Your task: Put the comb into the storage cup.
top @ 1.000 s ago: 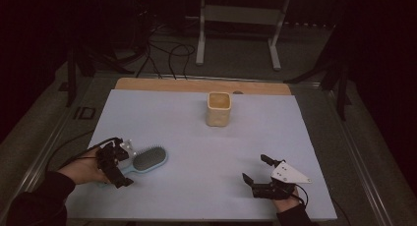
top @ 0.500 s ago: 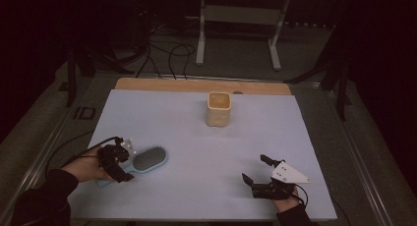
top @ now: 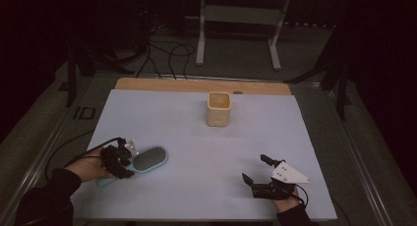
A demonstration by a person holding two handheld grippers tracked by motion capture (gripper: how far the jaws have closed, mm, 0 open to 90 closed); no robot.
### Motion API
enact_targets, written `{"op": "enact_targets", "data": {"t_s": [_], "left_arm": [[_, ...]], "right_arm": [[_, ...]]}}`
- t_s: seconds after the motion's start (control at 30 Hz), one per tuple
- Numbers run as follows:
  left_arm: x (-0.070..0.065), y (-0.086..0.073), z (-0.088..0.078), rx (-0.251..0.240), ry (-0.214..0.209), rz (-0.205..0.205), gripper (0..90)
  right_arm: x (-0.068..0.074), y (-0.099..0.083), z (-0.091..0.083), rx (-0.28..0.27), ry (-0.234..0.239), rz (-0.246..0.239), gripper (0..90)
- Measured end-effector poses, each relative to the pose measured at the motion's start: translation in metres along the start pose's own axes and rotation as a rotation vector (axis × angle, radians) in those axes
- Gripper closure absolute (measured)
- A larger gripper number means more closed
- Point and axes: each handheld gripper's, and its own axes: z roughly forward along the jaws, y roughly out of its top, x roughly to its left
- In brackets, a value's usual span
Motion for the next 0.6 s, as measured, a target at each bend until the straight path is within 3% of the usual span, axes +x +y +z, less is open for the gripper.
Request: {"op": "enact_targets", "data": {"t_s": [0.37,0.6], "left_arm": [[-0.0015,0.0037,0.0009,0.022,-0.004,-0.016,65.3],[-0.0014,0.0019,0.0014,0.007,-0.004,-0.033,69.3]], "right_arm": [[0.0005,0.0002,0.0003,-0.001,0.0,-0.006,10.2],[0.0006,0.0002,0.0006,0.0,0.001,-0.007,10.2]]}}
